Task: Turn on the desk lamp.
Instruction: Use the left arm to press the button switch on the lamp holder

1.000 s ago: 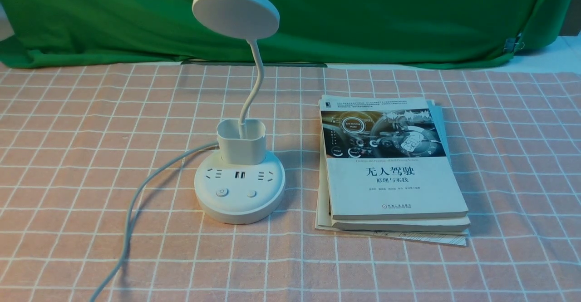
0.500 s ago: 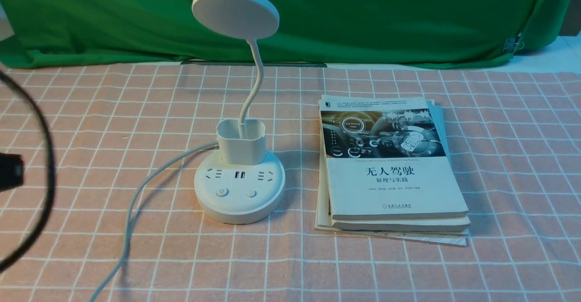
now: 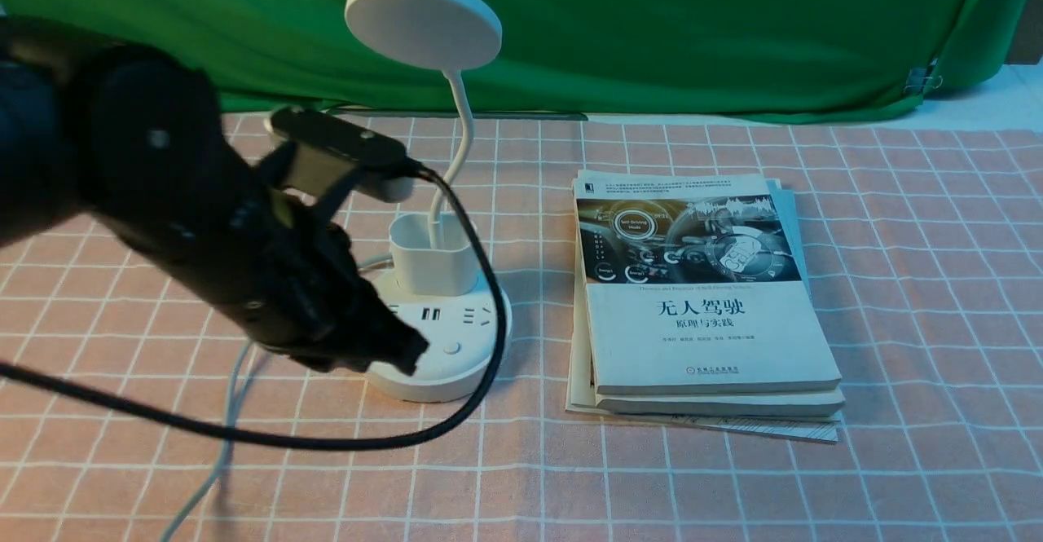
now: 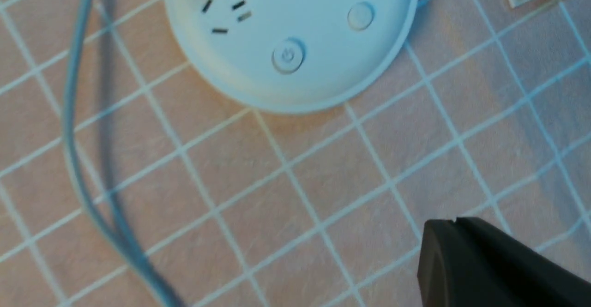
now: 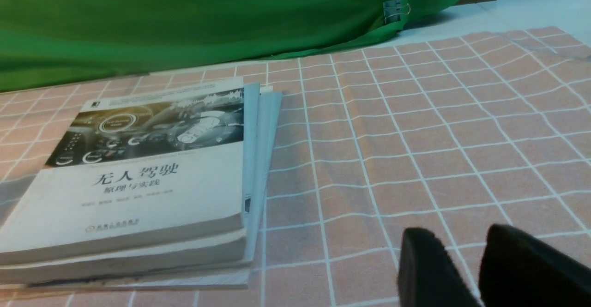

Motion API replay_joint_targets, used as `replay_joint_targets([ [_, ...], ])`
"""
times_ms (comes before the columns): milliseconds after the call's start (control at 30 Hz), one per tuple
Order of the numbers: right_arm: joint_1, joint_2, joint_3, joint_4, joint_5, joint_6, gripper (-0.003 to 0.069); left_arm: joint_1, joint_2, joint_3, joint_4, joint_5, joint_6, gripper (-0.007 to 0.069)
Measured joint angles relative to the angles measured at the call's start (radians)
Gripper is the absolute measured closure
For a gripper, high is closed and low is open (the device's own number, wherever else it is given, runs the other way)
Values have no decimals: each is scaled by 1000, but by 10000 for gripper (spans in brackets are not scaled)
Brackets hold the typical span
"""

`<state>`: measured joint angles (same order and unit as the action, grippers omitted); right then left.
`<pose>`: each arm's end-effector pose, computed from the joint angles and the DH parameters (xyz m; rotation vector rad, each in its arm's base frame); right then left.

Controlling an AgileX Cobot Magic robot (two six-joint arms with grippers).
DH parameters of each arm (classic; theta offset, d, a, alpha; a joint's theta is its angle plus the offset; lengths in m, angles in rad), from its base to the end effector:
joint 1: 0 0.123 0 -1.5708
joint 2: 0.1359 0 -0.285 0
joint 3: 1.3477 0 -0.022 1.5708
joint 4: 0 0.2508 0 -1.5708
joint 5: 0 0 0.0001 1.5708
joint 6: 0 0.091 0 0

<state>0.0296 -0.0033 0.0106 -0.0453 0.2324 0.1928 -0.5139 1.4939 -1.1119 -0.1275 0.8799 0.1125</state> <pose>0.0557 0.0007 0.1887 0.1104 1.7211 0.1228 0.2554 -0.1544 0.2722 0.7703 2.6549 -0.2659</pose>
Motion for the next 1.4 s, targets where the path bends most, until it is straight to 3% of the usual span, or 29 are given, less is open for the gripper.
replay_joint_targets([
  [267, 0, 0, 0, 0, 0, 0, 418, -16, 210, -68, -40, -132, 15, 603],
  [500, 0, 0, 0, 0, 0, 0, 418, -29, 325, -135, 8, -181, 13, 603],
  [1400, 0, 0, 0, 0, 0, 0, 418, -29, 393, -147, 74, -233, -8, 603],
])
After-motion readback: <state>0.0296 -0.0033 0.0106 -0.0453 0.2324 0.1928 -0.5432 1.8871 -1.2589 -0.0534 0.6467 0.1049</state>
